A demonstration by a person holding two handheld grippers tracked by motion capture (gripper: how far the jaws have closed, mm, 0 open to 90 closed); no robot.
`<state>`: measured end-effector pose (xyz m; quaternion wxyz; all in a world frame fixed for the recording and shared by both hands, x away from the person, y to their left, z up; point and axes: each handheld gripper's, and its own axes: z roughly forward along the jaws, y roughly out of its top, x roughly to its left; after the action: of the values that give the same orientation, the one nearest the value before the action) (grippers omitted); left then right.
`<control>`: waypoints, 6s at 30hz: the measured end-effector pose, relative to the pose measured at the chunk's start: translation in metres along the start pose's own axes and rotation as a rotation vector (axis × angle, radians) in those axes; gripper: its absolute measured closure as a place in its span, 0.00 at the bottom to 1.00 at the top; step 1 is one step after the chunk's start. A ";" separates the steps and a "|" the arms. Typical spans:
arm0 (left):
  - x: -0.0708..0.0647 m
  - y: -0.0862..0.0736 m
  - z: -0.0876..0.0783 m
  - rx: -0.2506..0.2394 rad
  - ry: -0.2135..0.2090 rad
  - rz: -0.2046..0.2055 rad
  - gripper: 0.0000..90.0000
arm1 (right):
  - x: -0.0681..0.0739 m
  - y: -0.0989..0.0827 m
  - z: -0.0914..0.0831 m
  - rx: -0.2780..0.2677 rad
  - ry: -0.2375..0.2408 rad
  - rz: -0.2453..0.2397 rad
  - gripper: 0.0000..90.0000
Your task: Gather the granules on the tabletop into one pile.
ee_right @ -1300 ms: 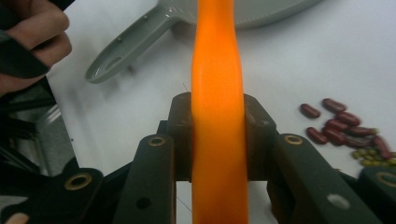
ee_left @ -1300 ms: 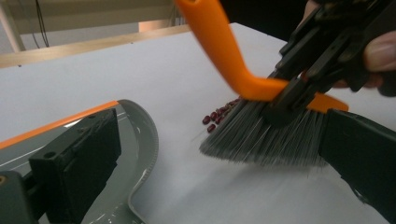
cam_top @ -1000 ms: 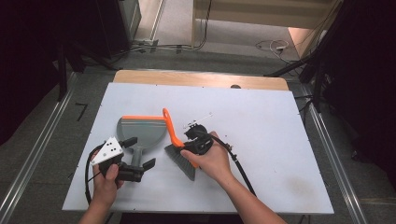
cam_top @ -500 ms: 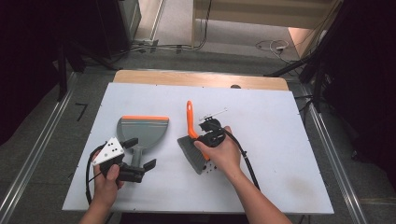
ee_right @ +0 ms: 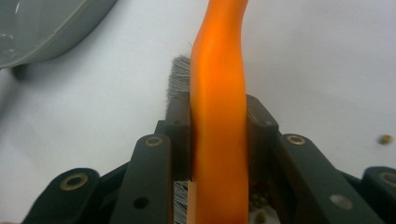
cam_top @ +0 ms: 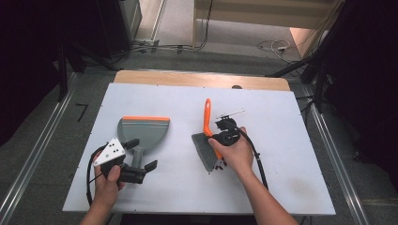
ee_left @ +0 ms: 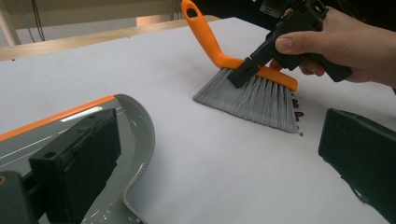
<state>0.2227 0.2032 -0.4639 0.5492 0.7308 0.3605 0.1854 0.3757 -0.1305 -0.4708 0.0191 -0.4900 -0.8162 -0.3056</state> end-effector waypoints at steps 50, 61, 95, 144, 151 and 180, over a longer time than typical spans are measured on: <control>-0.003 0.001 0.006 0.008 -0.012 -0.003 0.00 | 0.026 -0.047 -0.081 0.135 0.126 -0.676 0.76; -0.002 0.001 0.006 0.005 -0.014 -0.010 0.00 | 0.022 -0.072 -0.059 0.158 0.230 -0.740 0.76; -0.002 -0.001 0.009 0.020 -0.017 -0.003 0.00 | -0.026 -0.010 -0.031 0.095 0.189 -0.807 0.74; -0.002 -0.001 0.009 0.021 -0.024 -0.002 0.00 | -0.048 0.058 -0.059 -0.026 0.048 -0.708 0.76; -0.001 -0.001 0.009 0.019 -0.024 -0.004 0.00 | -0.046 0.057 -0.031 -0.012 -0.218 -0.814 0.76; -0.003 -0.001 0.011 0.026 -0.025 0.004 0.00 | -0.039 0.020 -0.061 -0.104 -0.236 -0.542 0.76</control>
<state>0.2272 0.1940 -0.4681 0.5440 0.7407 0.3545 0.1724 0.3961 -0.1865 -0.4245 -0.1832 -0.2867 -0.8971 -0.2820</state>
